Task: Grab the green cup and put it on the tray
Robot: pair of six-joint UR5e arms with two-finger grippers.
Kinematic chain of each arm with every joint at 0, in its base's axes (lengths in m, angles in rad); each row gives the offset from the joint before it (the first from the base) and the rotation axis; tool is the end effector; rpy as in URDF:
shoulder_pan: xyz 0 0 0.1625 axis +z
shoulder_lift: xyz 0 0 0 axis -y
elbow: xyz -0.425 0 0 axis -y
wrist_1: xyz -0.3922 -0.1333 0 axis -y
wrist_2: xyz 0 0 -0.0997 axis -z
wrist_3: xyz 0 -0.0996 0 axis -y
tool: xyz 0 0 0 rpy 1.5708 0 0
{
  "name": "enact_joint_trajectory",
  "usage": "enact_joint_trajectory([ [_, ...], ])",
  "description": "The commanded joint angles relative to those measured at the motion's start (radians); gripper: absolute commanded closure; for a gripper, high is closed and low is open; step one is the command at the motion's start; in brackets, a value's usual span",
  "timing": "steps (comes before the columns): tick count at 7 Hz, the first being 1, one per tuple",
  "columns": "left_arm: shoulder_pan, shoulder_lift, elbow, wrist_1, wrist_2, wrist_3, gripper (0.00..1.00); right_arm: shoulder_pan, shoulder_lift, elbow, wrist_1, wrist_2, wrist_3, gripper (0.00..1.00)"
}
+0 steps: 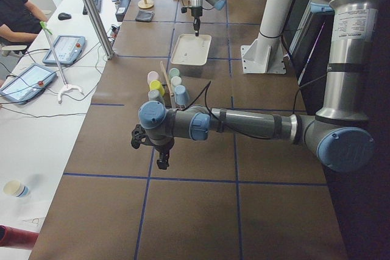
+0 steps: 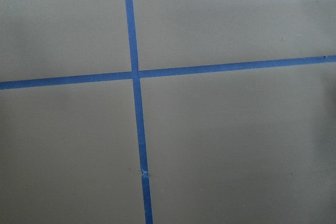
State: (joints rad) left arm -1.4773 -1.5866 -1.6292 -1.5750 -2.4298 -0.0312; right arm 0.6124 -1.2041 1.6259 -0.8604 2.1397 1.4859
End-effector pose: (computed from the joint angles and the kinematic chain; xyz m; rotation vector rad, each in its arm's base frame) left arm -0.0107 -0.5055 0.6154 0.0199 0.8618 0.0921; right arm -0.4685 -0.4265 0.3440 -0.0995 -1.2020 0.1402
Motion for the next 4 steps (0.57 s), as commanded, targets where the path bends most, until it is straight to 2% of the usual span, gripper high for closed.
enact_joint_trajectory([
  [1,0.0,0.0,0.0,0.0,0.0,-0.001,0.0,-0.031,0.005,-0.004,-0.023,-0.026,-0.003,1.0],
  [4,0.0,0.0,0.0,0.0,0.0,0.001,0.0,-0.034,-0.005,-0.006,-0.025,-0.024,-0.077,1.0],
])
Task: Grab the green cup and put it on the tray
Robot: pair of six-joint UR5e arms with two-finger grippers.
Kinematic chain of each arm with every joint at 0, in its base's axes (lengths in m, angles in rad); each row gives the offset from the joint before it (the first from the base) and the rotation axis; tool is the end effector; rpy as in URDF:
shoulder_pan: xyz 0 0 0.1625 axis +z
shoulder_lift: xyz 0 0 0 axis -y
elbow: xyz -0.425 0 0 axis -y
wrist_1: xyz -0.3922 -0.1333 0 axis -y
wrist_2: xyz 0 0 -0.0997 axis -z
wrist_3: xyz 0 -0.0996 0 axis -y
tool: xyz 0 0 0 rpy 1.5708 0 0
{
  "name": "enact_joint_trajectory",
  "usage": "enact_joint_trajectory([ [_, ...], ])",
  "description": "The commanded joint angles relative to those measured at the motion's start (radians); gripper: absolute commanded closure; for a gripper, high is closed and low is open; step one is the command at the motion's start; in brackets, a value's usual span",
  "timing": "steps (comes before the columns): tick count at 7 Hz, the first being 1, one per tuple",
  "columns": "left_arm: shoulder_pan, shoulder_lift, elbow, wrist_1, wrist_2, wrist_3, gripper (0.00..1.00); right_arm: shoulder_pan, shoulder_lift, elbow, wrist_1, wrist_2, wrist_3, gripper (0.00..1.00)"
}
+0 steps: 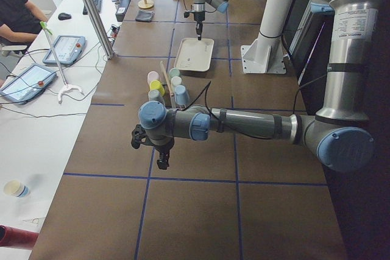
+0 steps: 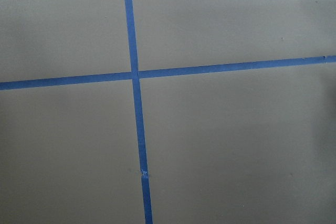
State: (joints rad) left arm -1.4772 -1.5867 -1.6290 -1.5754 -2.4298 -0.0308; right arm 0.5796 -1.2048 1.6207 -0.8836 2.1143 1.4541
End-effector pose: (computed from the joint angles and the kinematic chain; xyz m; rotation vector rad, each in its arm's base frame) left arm -0.0107 -0.5056 0.6154 0.0203 0.8618 0.0927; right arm -0.4839 -0.4145 0.3503 -0.0905 -1.1718 0.1088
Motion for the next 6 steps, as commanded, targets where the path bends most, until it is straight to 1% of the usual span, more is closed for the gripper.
enact_joint_trajectory([
  [1,0.0,0.001,0.001,0.0,0.0,0.0,0.0,-0.006,-0.004,-0.001,-0.001,0.0,-0.054,1.0],
  [3,0.0,-0.001,0.003,0.0,0.0,0.0,0.0,-0.01,-0.005,-0.002,-0.001,0.0,-0.055,1.0],
  [4,0.0,0.001,0.003,0.0,0.0,0.0,0.0,-0.012,-0.004,-0.004,-0.001,-0.002,-0.055,0.97],
  [5,0.0,-0.001,0.003,0.0,0.0,0.002,0.0,-0.015,-0.002,-0.01,-0.011,-0.002,-0.055,0.81],
  [6,0.0,-0.001,0.001,0.0,0.0,0.005,0.0,-0.017,0.008,-0.007,-0.049,-0.002,-0.055,0.61],
])
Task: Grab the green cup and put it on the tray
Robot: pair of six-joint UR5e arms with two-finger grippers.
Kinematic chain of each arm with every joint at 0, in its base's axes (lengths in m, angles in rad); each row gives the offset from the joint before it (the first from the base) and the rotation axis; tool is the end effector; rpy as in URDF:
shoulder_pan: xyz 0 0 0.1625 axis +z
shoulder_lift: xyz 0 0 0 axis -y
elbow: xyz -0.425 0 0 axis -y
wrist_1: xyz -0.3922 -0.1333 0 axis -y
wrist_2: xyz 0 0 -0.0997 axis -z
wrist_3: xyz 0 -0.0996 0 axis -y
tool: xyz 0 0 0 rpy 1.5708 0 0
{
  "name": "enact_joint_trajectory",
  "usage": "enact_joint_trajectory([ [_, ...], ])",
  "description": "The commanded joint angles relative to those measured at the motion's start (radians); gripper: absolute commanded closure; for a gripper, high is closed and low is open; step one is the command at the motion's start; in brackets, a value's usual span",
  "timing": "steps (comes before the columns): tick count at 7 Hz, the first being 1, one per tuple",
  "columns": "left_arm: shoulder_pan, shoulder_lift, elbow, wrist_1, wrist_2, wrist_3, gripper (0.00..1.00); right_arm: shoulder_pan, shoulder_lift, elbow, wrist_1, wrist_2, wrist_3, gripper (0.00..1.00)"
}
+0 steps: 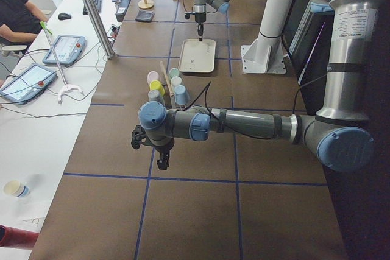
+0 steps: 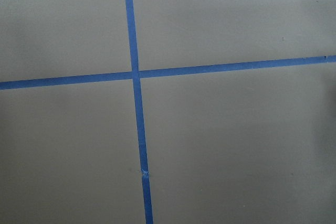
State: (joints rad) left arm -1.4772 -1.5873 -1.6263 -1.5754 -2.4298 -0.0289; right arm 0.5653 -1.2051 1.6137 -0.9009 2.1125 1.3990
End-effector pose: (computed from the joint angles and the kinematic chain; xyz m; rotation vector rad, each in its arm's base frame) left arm -0.0107 -0.5058 0.6165 0.0192 0.8617 0.0935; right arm -0.4917 -0.4089 0.3560 -0.0760 -1.1515 0.0569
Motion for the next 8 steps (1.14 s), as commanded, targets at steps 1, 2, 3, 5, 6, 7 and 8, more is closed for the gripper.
enact_joint_trajectory([
  [1,0.0,0.0,-0.003,0.0,0.0,0.003,0.0,-0.001,0.007,0.0,-0.033,0.001,0.0,0.41],
  [2,-0.001,0.001,-0.004,-0.002,0.0,0.006,0.0,0.005,0.007,0.006,-0.035,0.001,0.001,0.0],
  [3,0.0,-0.002,0.003,-0.038,0.005,0.009,0.0,0.04,-0.001,0.027,-0.036,0.02,0.001,0.0],
  [5,0.059,-0.002,-0.054,-0.106,0.005,0.006,0.0,0.178,-0.04,0.058,-0.038,0.136,0.0,0.0],
  [6,0.083,-0.002,-0.113,-0.106,0.008,0.006,0.0,0.218,-0.063,0.061,-0.036,0.164,0.0,0.0],
  [7,0.107,0.003,-0.18,-0.104,0.015,0.006,0.0,0.225,-0.077,0.063,-0.036,0.164,0.0,0.0],
  [8,0.154,-0.023,-0.205,-0.1,0.018,0.004,0.0,0.237,-0.088,0.064,-0.036,0.164,-0.002,0.0],
])
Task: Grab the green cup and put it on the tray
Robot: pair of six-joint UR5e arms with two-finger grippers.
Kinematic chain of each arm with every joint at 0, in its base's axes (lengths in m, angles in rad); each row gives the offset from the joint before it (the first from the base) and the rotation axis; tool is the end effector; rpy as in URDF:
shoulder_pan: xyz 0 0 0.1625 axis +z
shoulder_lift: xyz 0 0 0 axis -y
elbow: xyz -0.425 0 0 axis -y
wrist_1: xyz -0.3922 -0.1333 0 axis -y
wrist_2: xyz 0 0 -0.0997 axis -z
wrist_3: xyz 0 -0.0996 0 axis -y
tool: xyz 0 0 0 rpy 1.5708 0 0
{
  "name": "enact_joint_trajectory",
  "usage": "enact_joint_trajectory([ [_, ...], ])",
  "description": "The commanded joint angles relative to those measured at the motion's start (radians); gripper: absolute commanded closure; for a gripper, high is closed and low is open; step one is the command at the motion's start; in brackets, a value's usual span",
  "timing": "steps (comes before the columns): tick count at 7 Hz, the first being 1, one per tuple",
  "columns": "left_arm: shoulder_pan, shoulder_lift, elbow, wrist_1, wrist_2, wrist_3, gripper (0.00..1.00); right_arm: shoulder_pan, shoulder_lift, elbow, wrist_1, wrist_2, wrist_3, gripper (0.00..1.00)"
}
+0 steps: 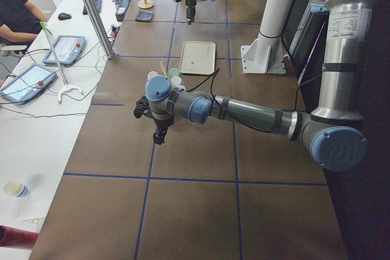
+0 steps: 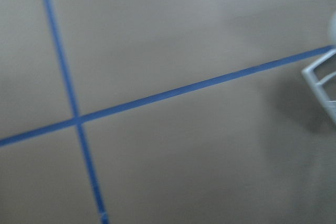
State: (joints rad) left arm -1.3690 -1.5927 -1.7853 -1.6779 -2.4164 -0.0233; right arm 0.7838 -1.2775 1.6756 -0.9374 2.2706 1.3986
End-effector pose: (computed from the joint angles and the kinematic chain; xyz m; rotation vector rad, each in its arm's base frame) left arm 0.0440 -0.5082 0.5242 0.2274 0.8710 0.3115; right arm -0.3768 -0.4733 0.3709 -0.1096 -1.1638 0.1799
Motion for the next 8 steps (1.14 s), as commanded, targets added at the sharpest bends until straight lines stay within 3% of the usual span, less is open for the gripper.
enact_joint_trajectory([
  [1,0.106,-0.048,-0.089,0.006,0.013,-0.001,0.0,0.035,-0.034,0.006,0.003,0.006,-0.003,0.0],
  [3,0.233,-0.073,-0.213,0.004,0.02,0.002,0.0,0.052,-0.052,0.006,0.003,0.006,-0.006,0.0],
  [4,0.234,-0.082,-0.235,0.0,0.022,0.002,0.0,0.052,-0.057,0.006,0.003,0.004,-0.006,0.0],
  [6,0.26,-0.078,-0.296,0.006,0.217,0.011,0.0,0.054,-0.065,0.006,0.005,-0.002,-0.007,0.0],
  [8,0.249,-0.076,-0.31,0.086,0.257,0.011,0.0,0.052,-0.066,0.004,0.005,-0.006,-0.006,0.0],
])
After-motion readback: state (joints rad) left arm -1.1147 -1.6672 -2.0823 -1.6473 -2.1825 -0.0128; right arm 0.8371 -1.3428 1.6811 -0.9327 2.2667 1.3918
